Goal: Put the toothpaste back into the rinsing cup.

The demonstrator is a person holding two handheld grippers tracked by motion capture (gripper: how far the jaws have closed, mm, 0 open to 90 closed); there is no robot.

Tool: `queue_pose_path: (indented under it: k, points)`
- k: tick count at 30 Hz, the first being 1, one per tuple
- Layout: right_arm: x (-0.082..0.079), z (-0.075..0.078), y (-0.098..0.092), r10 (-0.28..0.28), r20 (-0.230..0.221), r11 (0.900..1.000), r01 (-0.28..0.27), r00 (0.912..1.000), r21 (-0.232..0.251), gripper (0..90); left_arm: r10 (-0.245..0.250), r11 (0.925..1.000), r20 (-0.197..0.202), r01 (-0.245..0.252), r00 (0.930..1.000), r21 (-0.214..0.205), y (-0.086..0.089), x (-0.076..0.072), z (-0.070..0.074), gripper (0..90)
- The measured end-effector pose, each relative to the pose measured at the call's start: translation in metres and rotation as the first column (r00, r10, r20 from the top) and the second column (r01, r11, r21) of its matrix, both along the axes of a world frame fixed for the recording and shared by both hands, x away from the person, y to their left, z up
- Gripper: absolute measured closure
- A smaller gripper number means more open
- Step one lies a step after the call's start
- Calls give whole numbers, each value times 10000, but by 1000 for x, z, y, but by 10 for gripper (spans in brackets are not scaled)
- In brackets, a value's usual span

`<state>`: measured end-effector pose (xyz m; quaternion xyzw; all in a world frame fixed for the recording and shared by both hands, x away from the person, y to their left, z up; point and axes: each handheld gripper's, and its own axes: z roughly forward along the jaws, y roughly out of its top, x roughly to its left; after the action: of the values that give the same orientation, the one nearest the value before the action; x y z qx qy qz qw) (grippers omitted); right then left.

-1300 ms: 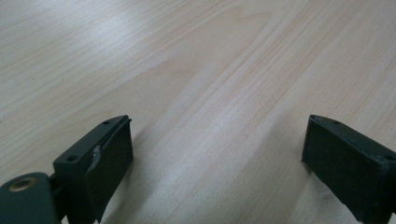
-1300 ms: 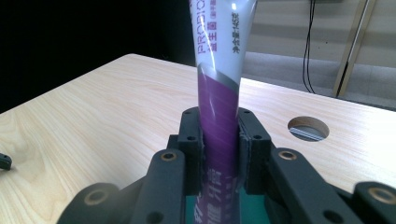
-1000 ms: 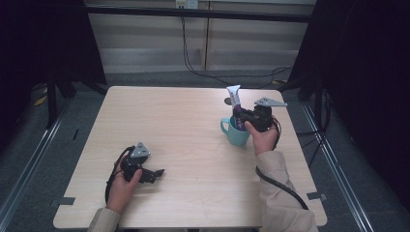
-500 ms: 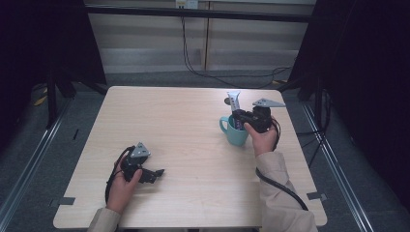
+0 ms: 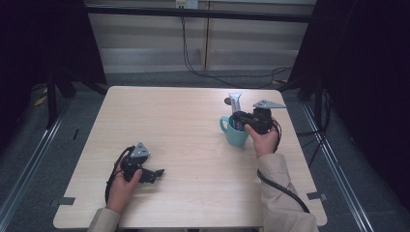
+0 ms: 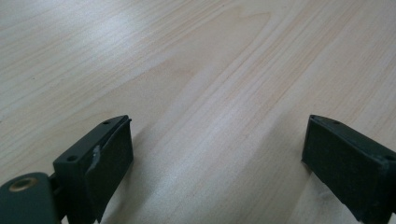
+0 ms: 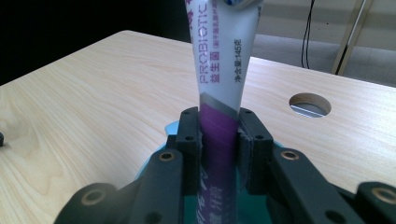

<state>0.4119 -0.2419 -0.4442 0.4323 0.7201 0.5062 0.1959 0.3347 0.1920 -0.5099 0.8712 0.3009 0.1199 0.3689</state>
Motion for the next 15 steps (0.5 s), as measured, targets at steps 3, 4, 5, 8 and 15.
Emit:
queue_pose_path:
  k: [3,4,5,8,15]
  points:
    - [0,1,1,23,-26,10000,-23,10000,-93,725,-14,10000,2,14,10000,-9,0,0,0,84]
    - [0,1,1,9,-42,9999,-9,10000,-147,721,1,10000,0,-1,10000,5,0,0,0,84]
    - [0,1,2,26,-50,9998,-27,10000,-190,711,-1,10000,1,1,10000,0,0,0,0,83]
    - [-1,1,3,87,-80,9994,-90,9999,-324,680,-12,10000,1,12,10000,-10,0,0,0,83]
    - [-4,1,4,99,-157,9988,-107,9998,-469,621,-15,10000,1,15,10000,-7,0,0,0,83]
